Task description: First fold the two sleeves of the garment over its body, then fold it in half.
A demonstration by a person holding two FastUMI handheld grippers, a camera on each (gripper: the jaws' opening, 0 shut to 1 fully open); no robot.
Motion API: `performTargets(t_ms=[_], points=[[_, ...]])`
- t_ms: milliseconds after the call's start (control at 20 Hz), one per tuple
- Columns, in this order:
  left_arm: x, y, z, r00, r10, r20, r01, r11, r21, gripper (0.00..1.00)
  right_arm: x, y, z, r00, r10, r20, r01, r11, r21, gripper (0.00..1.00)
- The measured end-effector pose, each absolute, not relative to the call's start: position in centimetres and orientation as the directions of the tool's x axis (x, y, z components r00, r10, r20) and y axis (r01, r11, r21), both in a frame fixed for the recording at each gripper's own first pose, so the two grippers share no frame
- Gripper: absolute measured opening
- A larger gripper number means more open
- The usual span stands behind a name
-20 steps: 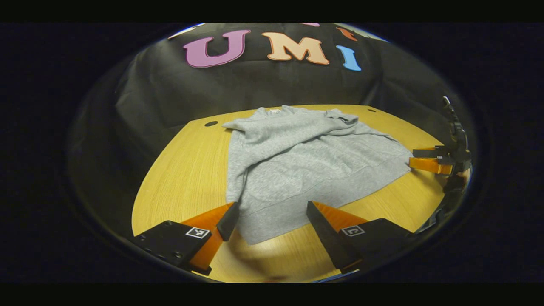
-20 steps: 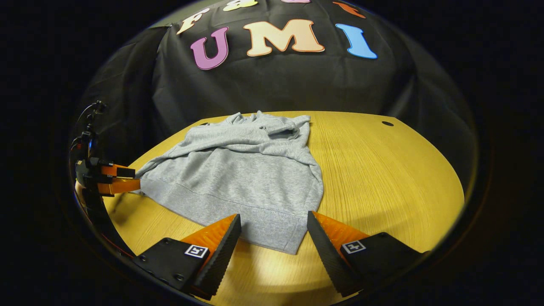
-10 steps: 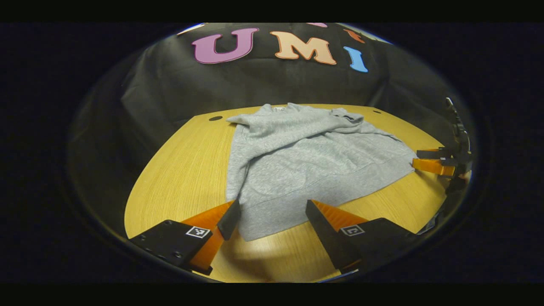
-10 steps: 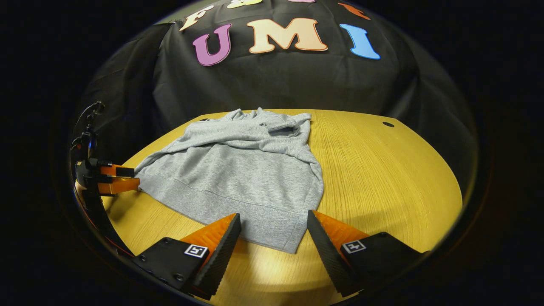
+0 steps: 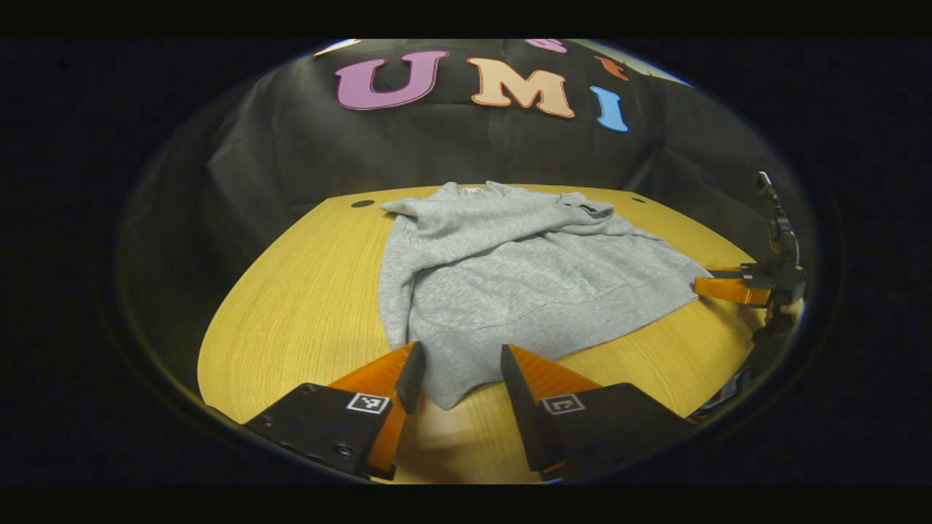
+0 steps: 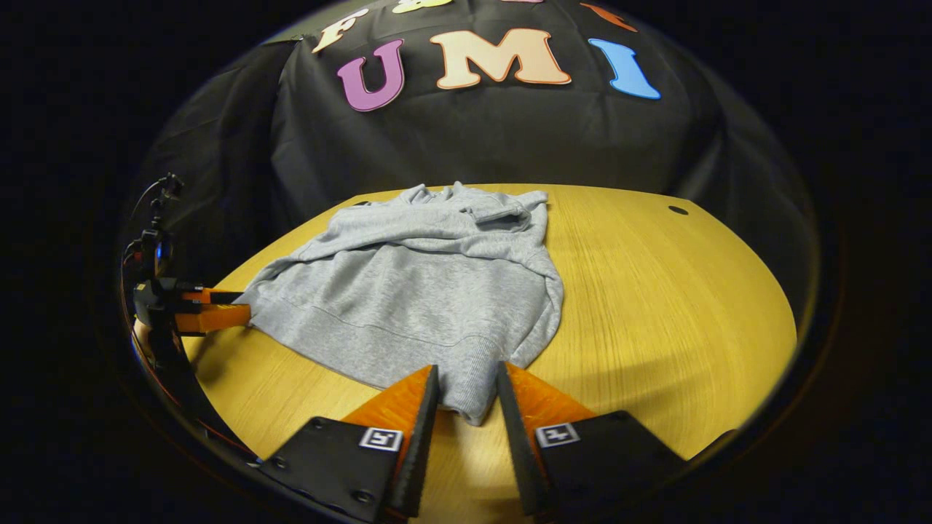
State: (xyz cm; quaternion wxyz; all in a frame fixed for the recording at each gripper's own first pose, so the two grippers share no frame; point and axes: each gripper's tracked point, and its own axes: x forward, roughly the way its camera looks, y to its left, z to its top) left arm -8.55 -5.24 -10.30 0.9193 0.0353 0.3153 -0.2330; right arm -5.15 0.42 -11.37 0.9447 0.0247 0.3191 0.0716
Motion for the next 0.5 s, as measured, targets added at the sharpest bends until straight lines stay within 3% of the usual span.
performTargets(t_ms=[50,100,150,250,350,500], points=[[-8.51,-5.38,-10.23,0.689,-0.411,-0.597,0.453,0.887,-0.088,0.47,-5.09,0.76,-11.3,0.779,0.173,-0.603,-0.131,0.985,0.114,0.33],[-8.53,-5.6,-10.26,0.685,-0.423,-0.593,0.46,0.882,-0.098,0.42,-5.19,0.84,-11.32,0.777,0.179,-0.603,-0.129,0.984,0.126,0.3],[-8.61,-5.84,-10.18,0.682,-0.436,-0.587,0.466,0.878,-0.111,0.31,-5.27,0.98,-11.16,0.773,0.189,-0.606,-0.134,0.982,0.136,0.2],[-8.71,-6.01,-10.21,0.681,-0.452,-0.576,0.473,0.872,-0.125,0.13,-5.35,1.06,-11.13,0.774,0.188,-0.604,-0.138,0.982,0.128,0.13],[-8.53,-6.06,-10.14,0.681,-0.462,-0.568,0.471,0.871,-0.144,0.04,-5.43,1.28,-11.19,0.776,0.187,-0.602,-0.148,0.982,0.114,0.08],[-8.46,-6.01,-10.18,0.681,-0.467,-0.565,0.475,0.868,-0.146,0.01,-5.47,1.39,-11.1,0.782,0.175,-0.598,-0.141,0.985,0.103,0.03]])
